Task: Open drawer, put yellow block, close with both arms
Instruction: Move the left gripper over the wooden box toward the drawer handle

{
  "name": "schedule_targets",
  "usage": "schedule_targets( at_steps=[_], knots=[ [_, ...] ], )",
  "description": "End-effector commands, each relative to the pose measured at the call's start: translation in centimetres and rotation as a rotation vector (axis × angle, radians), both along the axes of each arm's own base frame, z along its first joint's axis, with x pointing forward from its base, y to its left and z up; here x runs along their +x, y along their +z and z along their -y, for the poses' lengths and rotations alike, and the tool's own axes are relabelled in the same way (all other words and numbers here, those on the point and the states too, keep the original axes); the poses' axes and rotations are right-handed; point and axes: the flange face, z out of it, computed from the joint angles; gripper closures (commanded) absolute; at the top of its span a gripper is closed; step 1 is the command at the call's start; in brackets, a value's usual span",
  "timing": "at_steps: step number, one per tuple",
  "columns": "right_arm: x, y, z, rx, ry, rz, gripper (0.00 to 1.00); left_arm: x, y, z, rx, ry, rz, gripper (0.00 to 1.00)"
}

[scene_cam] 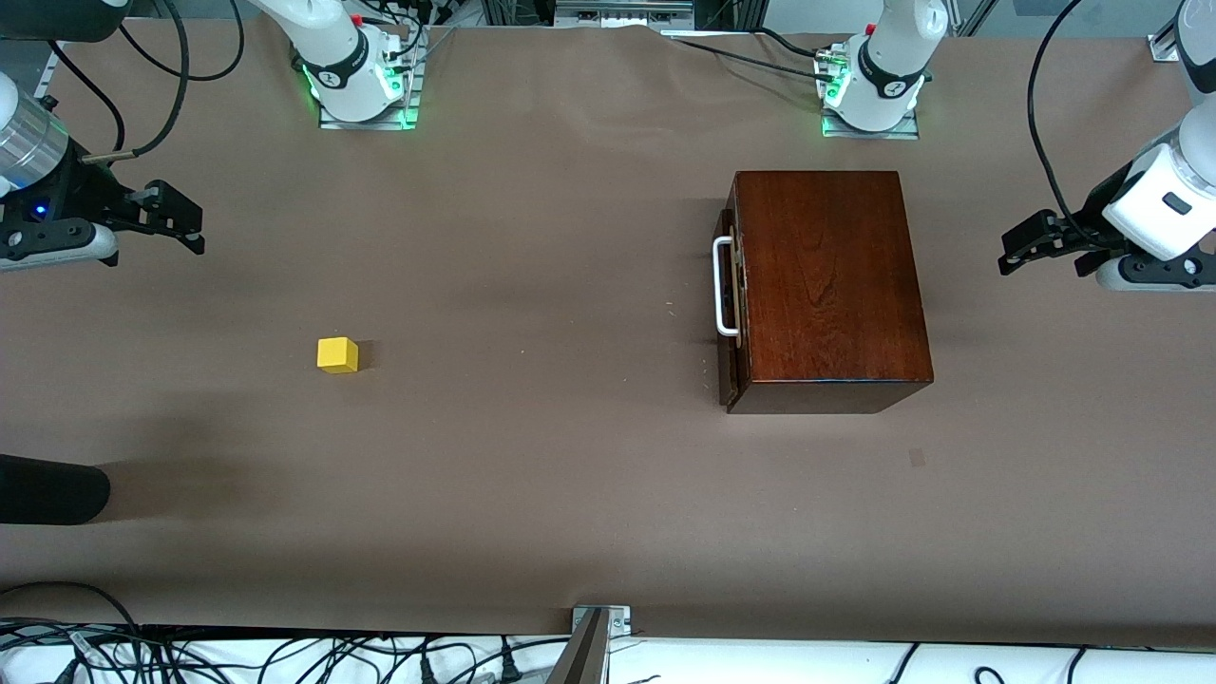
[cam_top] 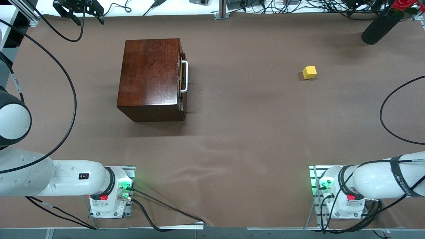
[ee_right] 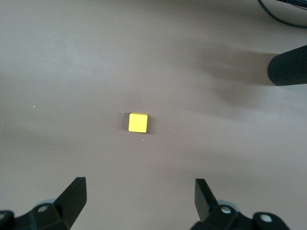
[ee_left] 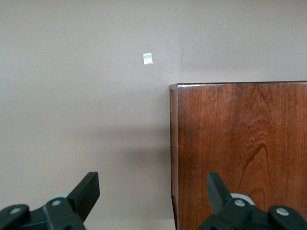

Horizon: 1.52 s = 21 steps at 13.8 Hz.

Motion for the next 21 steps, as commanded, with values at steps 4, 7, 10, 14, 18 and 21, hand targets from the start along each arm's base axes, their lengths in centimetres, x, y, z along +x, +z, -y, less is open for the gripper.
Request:
schedule_targets(
  at_steps=[4,7,10,14,18,21],
  knots=[
    [0.1,0.3,0.1,0.011,-0.009,-0.004,0.0,0.3,0.8,0.5,0.016,-0.02,-0.015,0.0],
    [0.0,0.3,0.1,0.009,-0.008,-0.005,0.0,-0.2,0.6,1.0,0.016,-0.03,-0.056,0.0],
    [0.0,0.3,0.1,0.01,-0.009,-0.005,0.0,-0.1,0.1,2.6,0.016,-0.061,-0.073,0.0],
    [0.1,0.3,0.1,0.011,-0.009,-0.004,0.0,0.8,-0.4,4.2,0.013,-0.086,-0.153,0.0],
    [0.1,0.3,0.1,0.011,-0.009,-0.004,0.0,0.1,-0.9,6.7,0.004,-0.134,-0.22,0.0],
    [0.1,0.3,0.1,0.011,-0.009,-0.004,0.0,-0.5,-1.9,12.8,0.015,-0.151,-0.23,0.0]
  ],
)
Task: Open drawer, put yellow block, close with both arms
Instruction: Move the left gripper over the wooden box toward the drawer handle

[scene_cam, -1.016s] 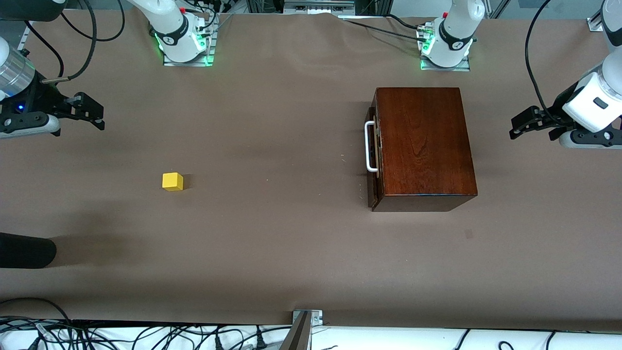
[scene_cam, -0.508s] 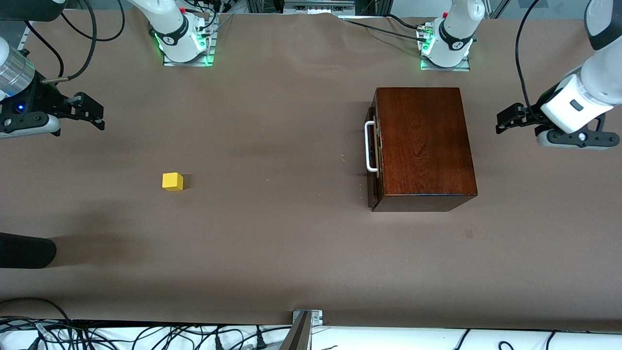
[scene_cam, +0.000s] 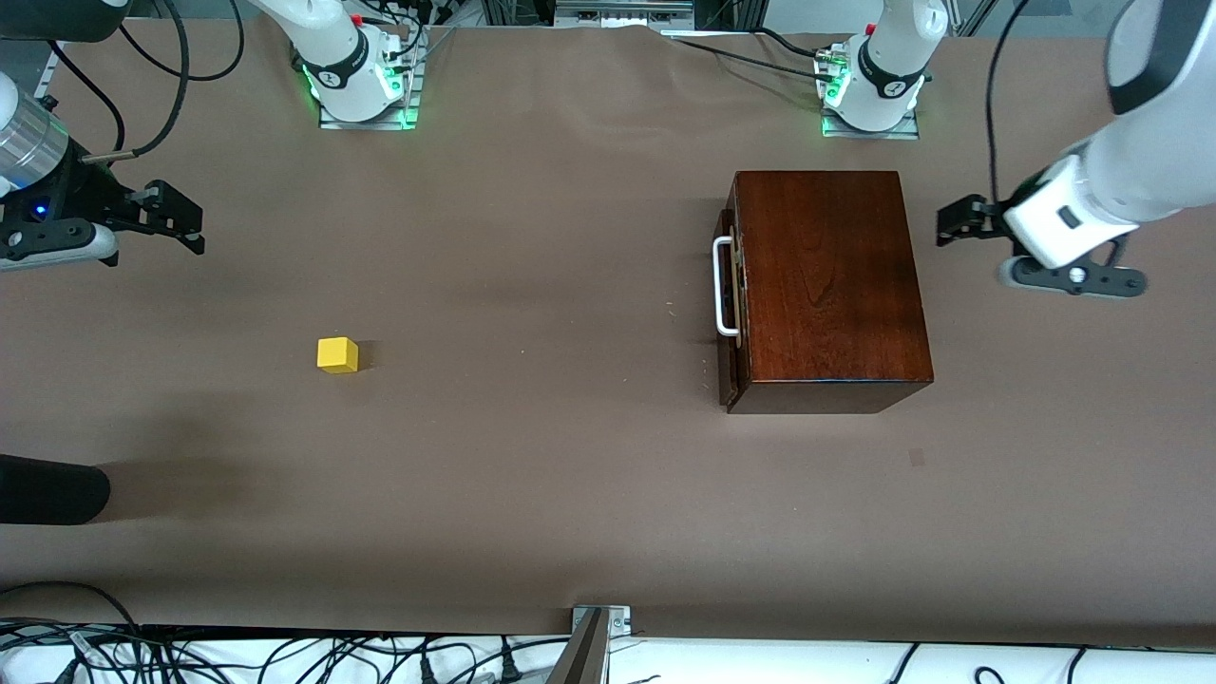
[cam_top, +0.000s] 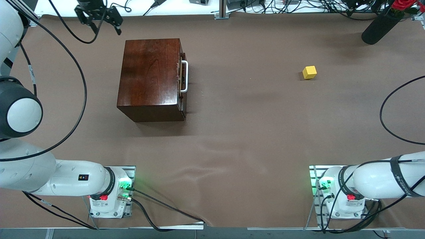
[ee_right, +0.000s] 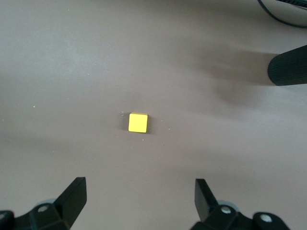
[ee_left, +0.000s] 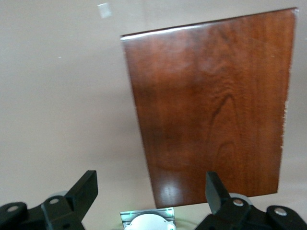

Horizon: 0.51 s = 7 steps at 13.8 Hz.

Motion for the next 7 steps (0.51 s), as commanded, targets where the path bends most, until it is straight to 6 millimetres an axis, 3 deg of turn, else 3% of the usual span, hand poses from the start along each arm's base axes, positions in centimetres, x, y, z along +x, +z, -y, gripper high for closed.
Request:
schedule_targets(
  at_steps=[1,4,7],
  knots=[
    [0.1,0.3,0.1,0.011,-0.008,-0.004,0.0,-0.2,-0.8,5.8,0.008,-0.019,-0.018,0.0],
    [0.1,0.3,0.1,0.011,-0.008,-0.004,0.0,-0.5,-2.1,12.0,0.004,0.029,0.032,0.0],
    [0.1,0.3,0.1,0.011,-0.008,-0.004,0.0,-0.6,-5.3,18.4,-0.004,0.142,0.07,0.0]
  ],
)
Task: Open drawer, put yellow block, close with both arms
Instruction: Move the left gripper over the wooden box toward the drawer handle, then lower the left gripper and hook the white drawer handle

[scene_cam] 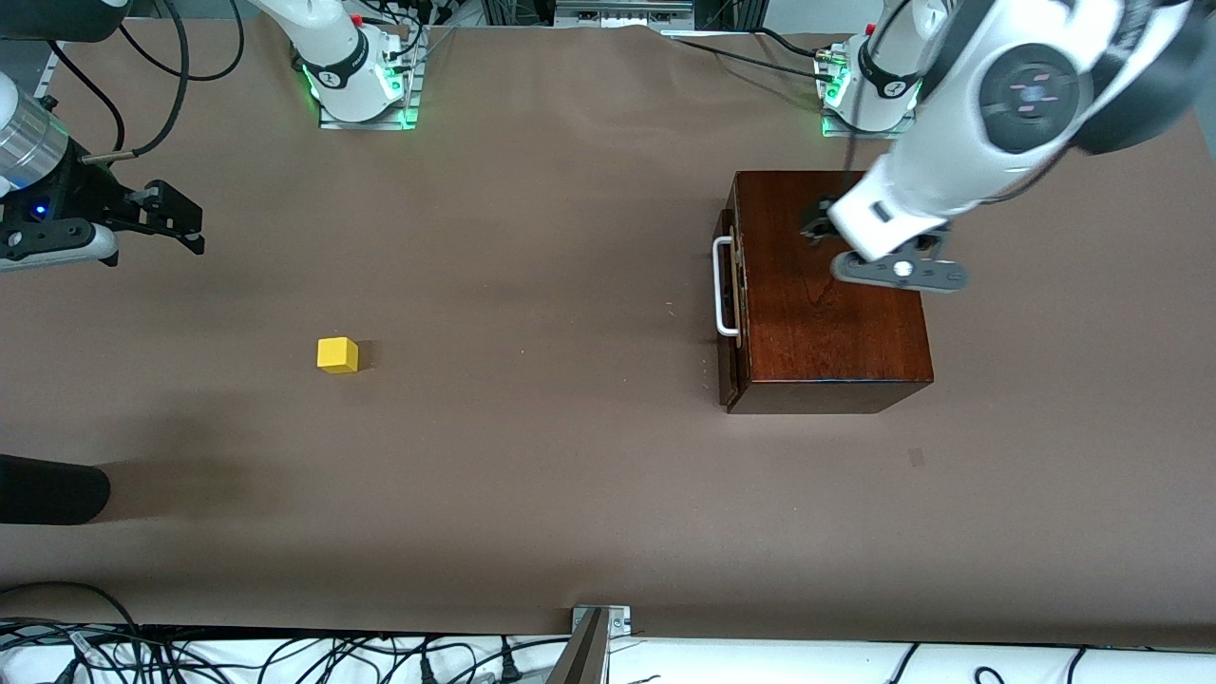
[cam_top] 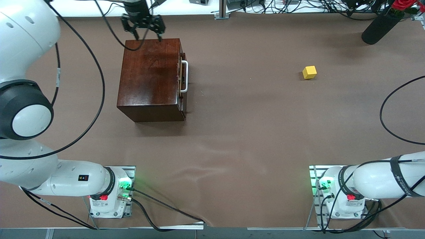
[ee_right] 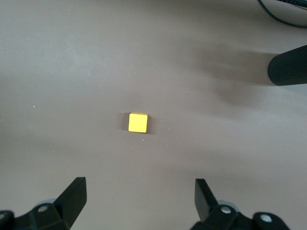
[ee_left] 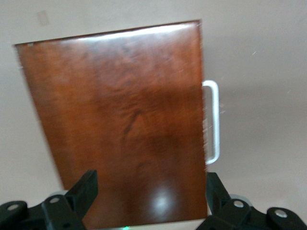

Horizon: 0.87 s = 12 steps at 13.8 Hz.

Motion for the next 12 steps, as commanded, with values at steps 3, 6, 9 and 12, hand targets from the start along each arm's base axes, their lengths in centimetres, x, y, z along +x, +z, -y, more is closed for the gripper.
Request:
schedule_targets(
  at_steps=[3,6,9,12],
  knots=[
    [0.1,0.3,0.1,0.011,-0.008,-0.003,0.0,0.2,-5.8,8.6,0.084,0.114,0.092,0.0],
    [0.1,0.3,0.1,0.011,-0.008,-0.003,0.0,-0.9,-11.1,13.1,0.168,0.111,0.13,0.0],
    [0.1,0.3,0.2,0.01,-0.01,-0.005,0.0,-2.8,-15.5,15.9,0.265,0.103,0.203,0.0],
    [0.1,0.3,0.1,0.012,-0.015,-0.003,0.0,-4.5,-18.2,16.4,0.297,0.077,0.219,0.0]
  ],
)
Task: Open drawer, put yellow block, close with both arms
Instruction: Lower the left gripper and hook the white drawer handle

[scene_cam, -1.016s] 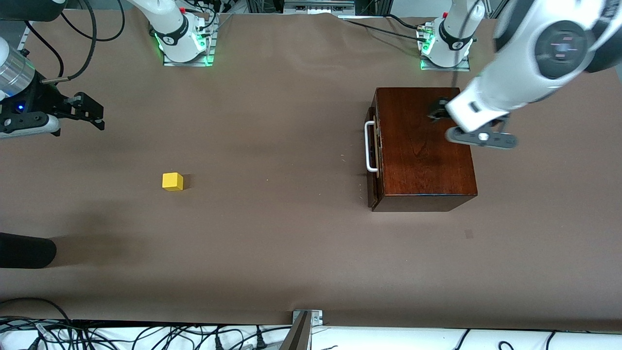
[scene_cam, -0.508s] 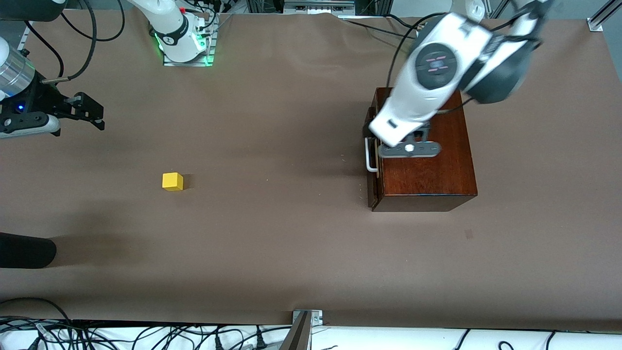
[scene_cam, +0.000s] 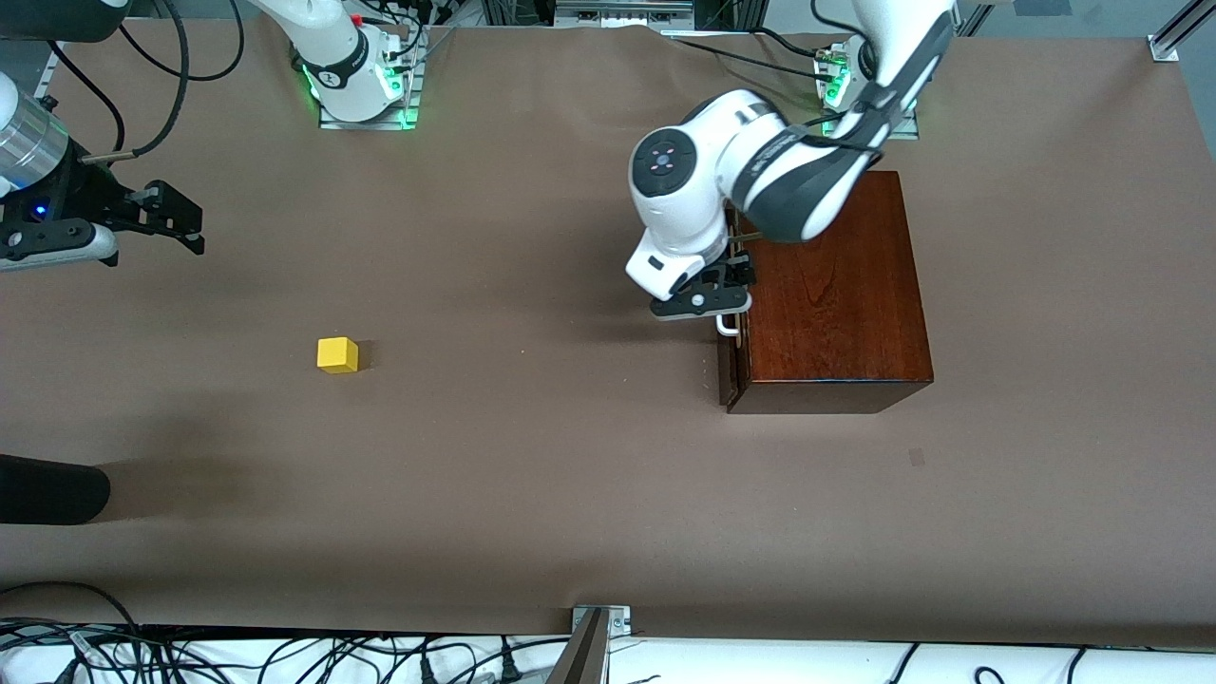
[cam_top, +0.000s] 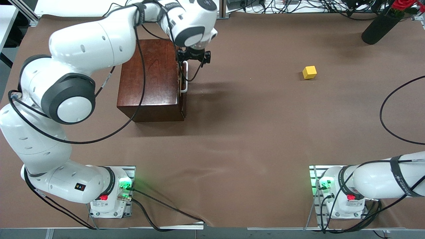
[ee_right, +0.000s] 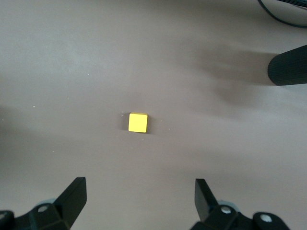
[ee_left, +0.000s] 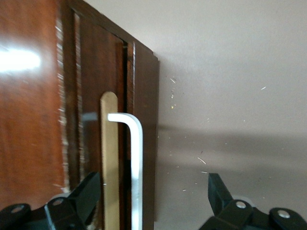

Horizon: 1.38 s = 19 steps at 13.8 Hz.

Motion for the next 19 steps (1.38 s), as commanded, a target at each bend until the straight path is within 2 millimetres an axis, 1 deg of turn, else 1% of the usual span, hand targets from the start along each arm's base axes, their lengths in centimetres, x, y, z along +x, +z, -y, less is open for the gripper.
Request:
schedule_targets(
  at_steps=[1,3,4,5,6,8,10,11,13,15,16,18,19],
  knots=[
    [0.1,0.4,0.1,0.012,-0.014,-0.002,0.0,-0.7,-0.7,-0.2,0.019,-0.011,0.031,0.0],
    [0.1,0.4,0.1,0.012,-0.014,-0.003,0.0,-1.2,-1.8,-0.3,0.027,-0.018,0.017,0.0],
    [0.3,0.0,0.3,0.013,-0.011,-0.002,0.0,-1.7,-2.6,-0.5,0.032,-0.022,0.009,0.0],
    [0.8,-0.9,0.3,0.007,-0.004,-0.023,0.0,-2.1,-3.0,-0.3,0.035,-0.03,0.003,0.0],
    [0.9,-0.9,0.4,0.001,-0.003,-0.017,0.0,-2.7,-3.4,0.0,0.04,-0.04,-0.002,0.0],
    [0.9,-0.9,0.4,0.006,-0.005,-0.015,0.0,-2.8,-3.8,0.2,0.036,-0.044,-0.005,0.0],
    [1.1,-1.3,0.5,0.007,-0.006,-0.018,0.0,-2.7,-4.8,0.5,0.019,-0.049,-0.006,0.0],
    [1.2,-1.1,0.4,0.008,-0.006,-0.005,0.0,-2.6,-5.4,0.7,0.009,-0.051,-0.009,0.0],
    [1.8,-1.3,0.2,0.011,-0.004,0.022,0.0,-2.5,-5.9,0.8,0.014,-0.07,0.006,0.0],
    [1.9,-1.5,0.1,0.011,-0.002,0.02,0.0,-2.6,-6.5,0.9,0.023,-0.057,0.014,0.0],
    [1.9,-1.4,-0.2,0.011,0.004,0.022,0.0,-2.9,-6.8,1.6,0.011,-0.044,0.023,0.0],
    [1.8,-1.2,-1.9,0.012,0.026,0.031,0.0,-3.3,-6.9,2.8,-0.019,-0.038,0.044,0.0],
    [1.9,-0.8,-2.4,0.017,0.024,0.047,0.0,-3.7,-6.7,3.3,-0.025,-0.036,0.048,0.0]
  ],
)
